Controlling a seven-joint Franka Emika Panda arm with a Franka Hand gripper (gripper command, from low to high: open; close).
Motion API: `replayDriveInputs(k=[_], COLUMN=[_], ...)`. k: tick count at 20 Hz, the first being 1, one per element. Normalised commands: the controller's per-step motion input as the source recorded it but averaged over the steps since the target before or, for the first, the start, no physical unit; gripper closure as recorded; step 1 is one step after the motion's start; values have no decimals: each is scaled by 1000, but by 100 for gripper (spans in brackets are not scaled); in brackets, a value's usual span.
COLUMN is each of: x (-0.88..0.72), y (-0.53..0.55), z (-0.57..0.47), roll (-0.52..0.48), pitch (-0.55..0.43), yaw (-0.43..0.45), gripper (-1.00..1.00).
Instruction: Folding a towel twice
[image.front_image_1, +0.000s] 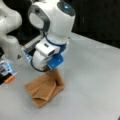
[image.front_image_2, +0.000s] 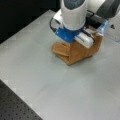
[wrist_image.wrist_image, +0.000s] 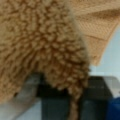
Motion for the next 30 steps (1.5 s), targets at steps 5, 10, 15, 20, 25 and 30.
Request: replayDriveInputs(k=[5, 10, 15, 20, 25, 30], x=[470, 416, 288, 162, 88, -8], y=[-486, -241, -118, -109, -169, -282], z=[87, -28, -104, -133, -177, -222], roll=[-14, 12, 68, 121, 171, 268], pitch=[175, 142, 102, 36, -23, -62], yaw=[287, 214, 153, 81, 51, 52], gripper=[100, 100, 100, 100, 100, 100])
